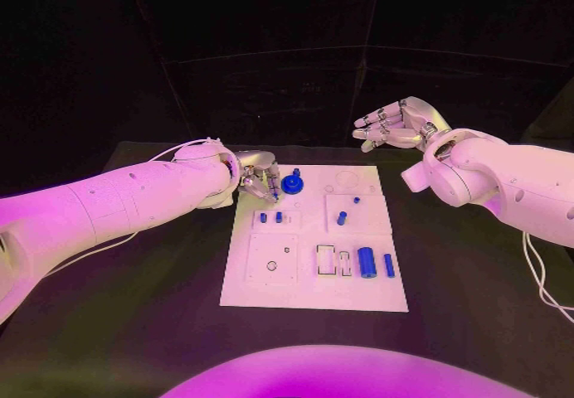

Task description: Assemble the parts on the task board

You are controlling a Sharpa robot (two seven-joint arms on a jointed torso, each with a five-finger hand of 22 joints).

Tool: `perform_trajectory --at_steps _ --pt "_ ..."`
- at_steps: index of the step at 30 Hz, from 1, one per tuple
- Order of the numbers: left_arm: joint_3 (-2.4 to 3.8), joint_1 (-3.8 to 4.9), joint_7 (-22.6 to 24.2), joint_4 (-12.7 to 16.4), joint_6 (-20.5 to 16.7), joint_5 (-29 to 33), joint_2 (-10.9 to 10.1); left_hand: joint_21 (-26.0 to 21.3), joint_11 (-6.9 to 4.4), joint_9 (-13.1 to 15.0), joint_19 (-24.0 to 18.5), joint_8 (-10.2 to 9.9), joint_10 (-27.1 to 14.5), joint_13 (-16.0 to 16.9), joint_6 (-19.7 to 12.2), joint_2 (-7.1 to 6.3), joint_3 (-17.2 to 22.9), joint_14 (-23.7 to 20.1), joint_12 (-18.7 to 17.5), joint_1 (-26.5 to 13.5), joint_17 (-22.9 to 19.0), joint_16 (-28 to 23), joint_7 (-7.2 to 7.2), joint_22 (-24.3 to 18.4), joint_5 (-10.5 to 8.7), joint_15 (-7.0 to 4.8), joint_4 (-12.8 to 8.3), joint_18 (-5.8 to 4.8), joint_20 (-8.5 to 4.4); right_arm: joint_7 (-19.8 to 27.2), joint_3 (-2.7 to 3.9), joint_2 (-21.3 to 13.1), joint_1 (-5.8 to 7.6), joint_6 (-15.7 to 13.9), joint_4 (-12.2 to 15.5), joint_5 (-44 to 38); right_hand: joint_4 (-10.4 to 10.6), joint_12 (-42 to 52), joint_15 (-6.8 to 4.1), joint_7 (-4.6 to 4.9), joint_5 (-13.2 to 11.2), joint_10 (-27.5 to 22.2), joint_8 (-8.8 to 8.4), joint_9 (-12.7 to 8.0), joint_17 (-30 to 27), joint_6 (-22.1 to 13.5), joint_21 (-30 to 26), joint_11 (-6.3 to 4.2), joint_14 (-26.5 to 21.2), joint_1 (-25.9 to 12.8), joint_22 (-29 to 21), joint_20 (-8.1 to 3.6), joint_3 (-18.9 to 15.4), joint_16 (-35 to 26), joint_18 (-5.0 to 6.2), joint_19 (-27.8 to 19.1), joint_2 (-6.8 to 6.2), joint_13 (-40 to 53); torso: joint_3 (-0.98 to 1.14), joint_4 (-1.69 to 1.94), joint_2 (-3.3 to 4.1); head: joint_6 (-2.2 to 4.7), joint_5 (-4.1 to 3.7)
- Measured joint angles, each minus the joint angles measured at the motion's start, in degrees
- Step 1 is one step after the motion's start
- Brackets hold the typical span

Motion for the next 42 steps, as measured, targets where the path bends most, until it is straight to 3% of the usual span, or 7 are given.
perform_trajectory --at_steps 34,37,42 --pt "-0.23 -0.05 -1.08 -0.23 2.66 0.04 0.41 0.28 -0.21 0.03 0.0 -0.94 0.61 0.07 0.19 -0.24 0.16 0.0 -1.51 -0.23 -0.54 -0.23 -0.21 0.14 0.0 0.0 -0.17 0.0 0.0 0.0 0.0 -0.01 0.0 0.01 -0.07 -0.07 0.0 0.0 0.0 0.0 0.0 0.0 0.0 0.0 0.01 0.0 0.0 0.0 0.0 0.0 -0.06 0.0 0.0 0.0 0.0 0.0 0.0 0.01 -0.01 0.04 0.0 -0.13 0.07" --pt "-0.28 -0.08 -1.2 -0.55 2.66 0.04 0.71 -0.28 1.14 -0.31 -0.38 -4.44 -2.65 -0.18 -4.15 -1.68 -0.31 0.18 -4.44 -1.68 -1.48 -0.64 0.83 -0.15 0.01 0.25 -0.65 0.0 0.37 0.0 0.0 0.03 0.0 0.01 -0.1 -0.09 0.0 0.0 0.0 0.0 0.0 -0.2 0.0 0.0 -0.06 0.0 0.0 0.2 0.0 0.0 -0.07 0.0 0.0 0.0 0.0 0.0 0.0 -0.02 -0.01 0.04 0.01 -0.16 0.06" --pt "-0.3 -0.12 -1.3 -0.66 2.6 0.03 0.87 -0.85 1.74 -0.32 -0.63 -5.13 -3.81 -0.21 -4.84 -1.74 -0.64 0.0 -5.23 -1.74 -1.97 -0.64 1.12 -0.7 0.01 0.43 -0.64 0.0 0.62 -0.06 0.0 0.05 0.0 0.05 -0.12 -0.12 0.0 0.0 0.21 0.0 0.0 -0.22 0.0 0.0 -0.06 0.0 -0.22 0.19 -0.21 0.0 -0.11 0.0 0.0 0.0 0.0 0.0 0.0 -0.04 -0.01 0.04 0.01 -0.18 0.01"
